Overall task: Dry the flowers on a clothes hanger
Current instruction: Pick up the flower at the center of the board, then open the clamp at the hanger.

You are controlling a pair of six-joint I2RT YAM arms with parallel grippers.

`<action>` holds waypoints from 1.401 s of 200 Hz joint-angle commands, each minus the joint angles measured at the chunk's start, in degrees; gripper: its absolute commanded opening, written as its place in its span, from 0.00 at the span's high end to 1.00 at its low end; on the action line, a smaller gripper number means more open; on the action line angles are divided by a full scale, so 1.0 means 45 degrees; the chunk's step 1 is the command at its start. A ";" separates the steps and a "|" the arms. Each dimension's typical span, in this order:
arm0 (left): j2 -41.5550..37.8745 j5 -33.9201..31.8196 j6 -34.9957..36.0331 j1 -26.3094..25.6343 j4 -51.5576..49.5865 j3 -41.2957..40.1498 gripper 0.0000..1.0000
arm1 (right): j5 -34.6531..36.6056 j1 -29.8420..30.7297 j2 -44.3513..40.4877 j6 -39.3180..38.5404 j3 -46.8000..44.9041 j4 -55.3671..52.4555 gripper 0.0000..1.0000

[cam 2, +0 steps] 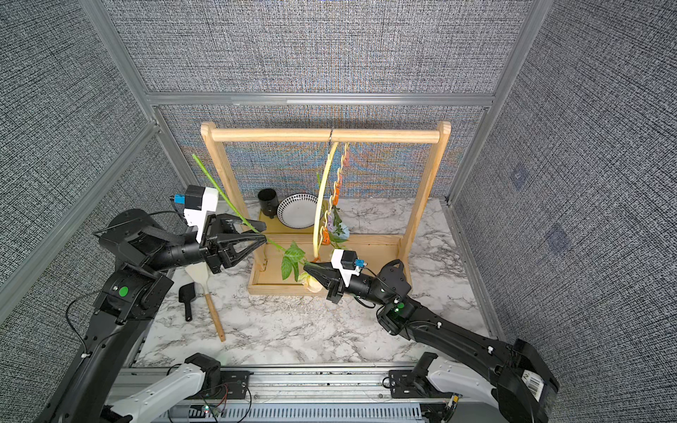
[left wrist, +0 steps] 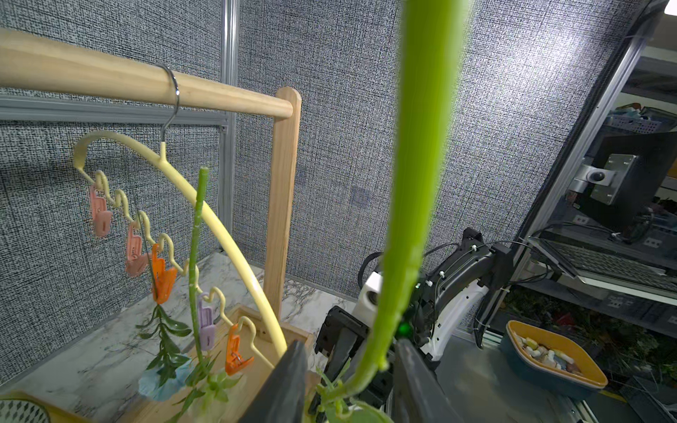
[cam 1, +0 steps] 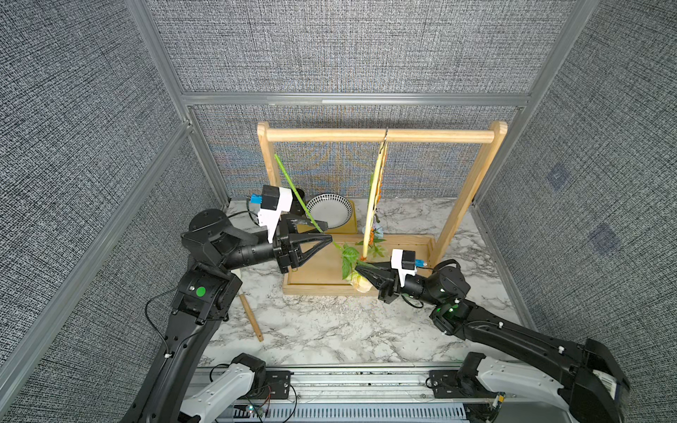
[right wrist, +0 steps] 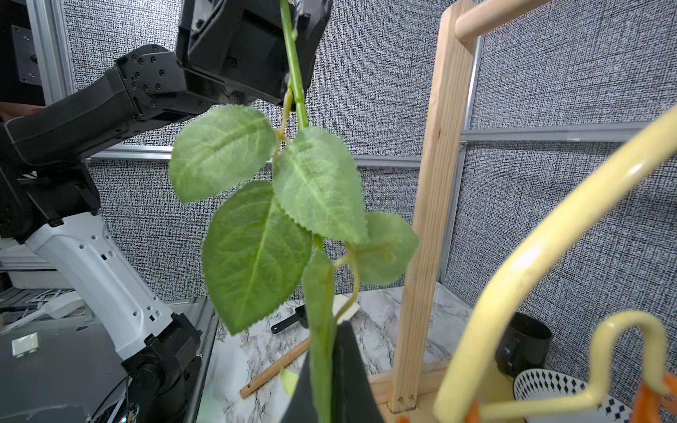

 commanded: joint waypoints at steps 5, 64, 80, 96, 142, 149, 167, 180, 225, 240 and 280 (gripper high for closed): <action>-0.0013 -0.0292 0.0355 -0.0017 0.0062 -0.0030 0.85 | -0.0038 0.0041 0.0055 0.0258 0.0223 0.0551 0.93; -0.0080 -0.0483 0.1064 -0.0011 -0.0690 0.0018 0.98 | -0.1203 0.0132 -0.0328 -0.0613 0.0463 -0.0909 0.62; -0.0219 -0.0747 0.1727 -0.0001 -0.1329 0.0009 0.98 | -0.2156 0.0219 -0.0571 -0.1548 0.0709 -0.2591 0.58; -0.0389 -0.1045 0.2490 -0.0018 -0.2041 -0.0022 0.98 | -0.2216 0.0370 -0.1075 -0.2271 0.0603 -0.3851 0.56; -0.0692 -0.2060 0.4423 -0.0016 -0.4848 0.0297 0.98 | -0.0739 0.0390 -0.3430 -0.3581 -0.0205 -0.5980 0.50; -0.0695 -0.2238 0.4788 -0.0019 -0.5346 0.0439 0.98 | -0.0339 0.0385 -0.3712 -0.3745 -0.0282 -0.6228 0.49; -0.0695 -0.2733 0.5458 -0.0015 -0.6385 0.0682 0.98 | 0.0801 0.0372 -0.4118 -0.4071 -0.0391 -0.6629 0.48; -0.0705 -0.3031 0.5730 -0.0005 -0.6758 0.0712 0.98 | 0.1460 0.0368 -0.4098 -0.4094 -0.0381 -0.6585 0.48; 0.0018 -0.4859 0.5546 -0.0009 -0.7336 0.0660 0.98 | 0.3536 0.0388 -0.2424 -0.2593 0.0790 -0.6721 0.47; 0.0262 -0.5450 0.4760 -0.0004 -0.6698 0.0214 0.98 | 0.3317 0.0391 -0.1863 -0.3024 0.1139 -0.6734 0.47; 0.1164 -0.3752 0.3120 -0.0006 -0.4655 -0.0910 0.98 | 0.3033 0.0411 -0.0842 -0.3748 0.1507 -0.6571 0.44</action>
